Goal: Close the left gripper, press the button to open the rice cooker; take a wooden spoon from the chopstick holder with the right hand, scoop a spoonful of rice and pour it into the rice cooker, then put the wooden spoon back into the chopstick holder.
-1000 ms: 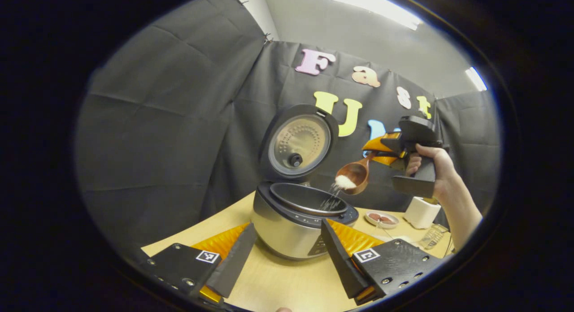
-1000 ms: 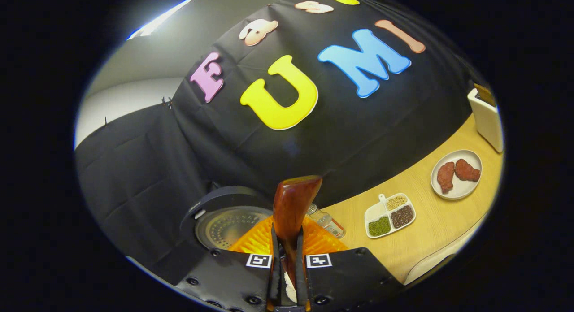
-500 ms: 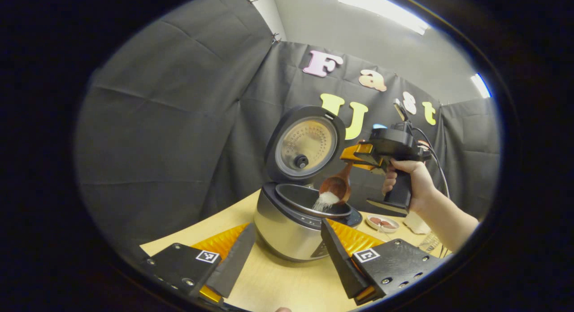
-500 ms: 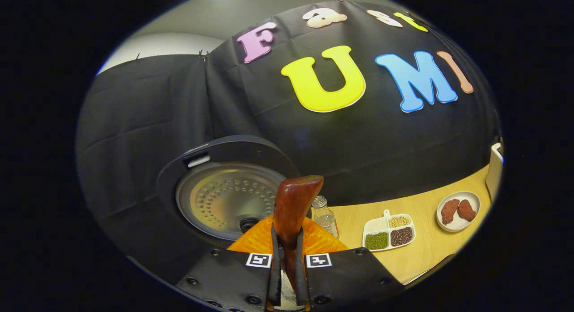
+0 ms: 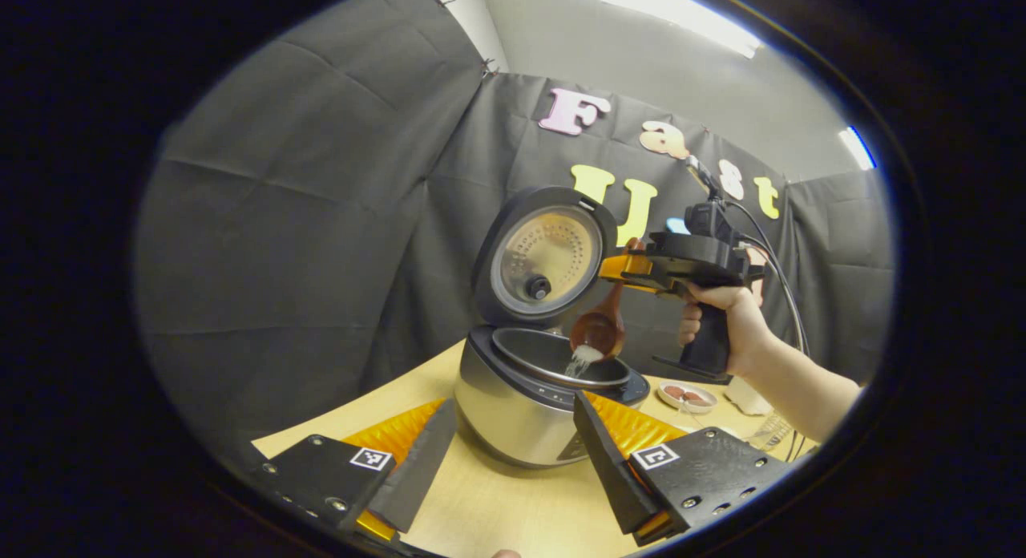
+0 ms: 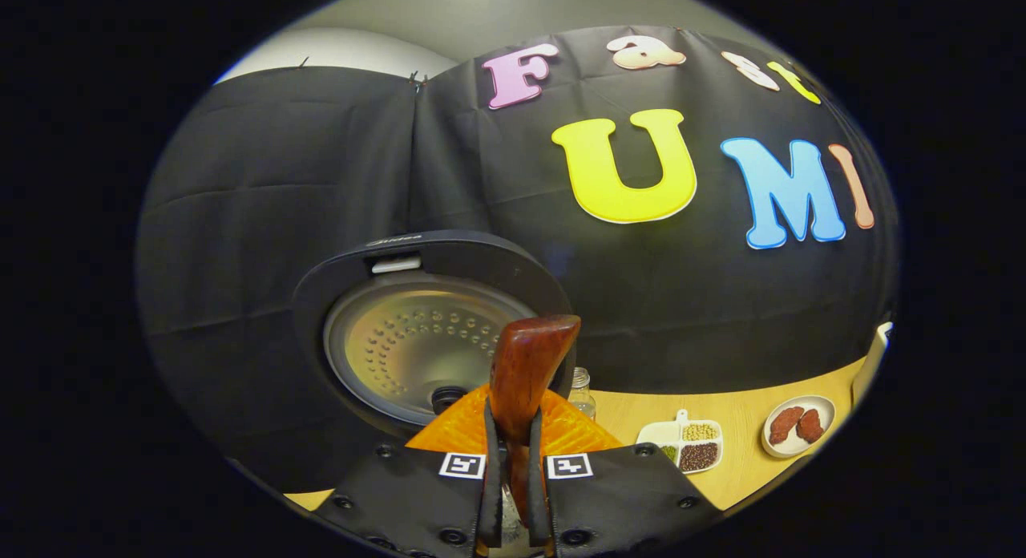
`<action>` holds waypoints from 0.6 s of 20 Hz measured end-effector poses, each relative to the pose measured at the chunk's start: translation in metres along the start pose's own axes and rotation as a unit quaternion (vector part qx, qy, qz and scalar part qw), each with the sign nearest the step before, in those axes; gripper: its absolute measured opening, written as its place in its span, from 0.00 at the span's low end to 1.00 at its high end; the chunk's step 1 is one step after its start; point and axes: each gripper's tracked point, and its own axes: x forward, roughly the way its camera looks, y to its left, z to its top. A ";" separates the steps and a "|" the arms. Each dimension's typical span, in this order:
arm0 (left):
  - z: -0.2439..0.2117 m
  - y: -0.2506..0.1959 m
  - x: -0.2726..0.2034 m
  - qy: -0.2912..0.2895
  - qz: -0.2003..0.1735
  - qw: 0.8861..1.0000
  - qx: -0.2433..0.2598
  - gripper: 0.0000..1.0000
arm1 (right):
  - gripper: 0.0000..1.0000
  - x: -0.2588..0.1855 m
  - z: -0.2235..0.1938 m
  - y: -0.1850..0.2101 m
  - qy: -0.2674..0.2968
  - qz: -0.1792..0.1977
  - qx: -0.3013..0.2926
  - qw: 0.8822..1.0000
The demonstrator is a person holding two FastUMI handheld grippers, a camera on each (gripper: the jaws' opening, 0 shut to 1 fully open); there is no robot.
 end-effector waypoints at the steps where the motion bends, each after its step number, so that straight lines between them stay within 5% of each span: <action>1: 0.000 -0.001 0.000 0.000 0.000 1.000 0.001 0.92 | 0.11 0.001 0.000 0.001 -0.002 0.000 -0.010 1.000; 12: 0.001 0.002 0.002 0.001 0.005 1.000 0.007 0.92 | 0.13 0.005 -0.008 0.009 -0.011 0.008 -0.126 0.992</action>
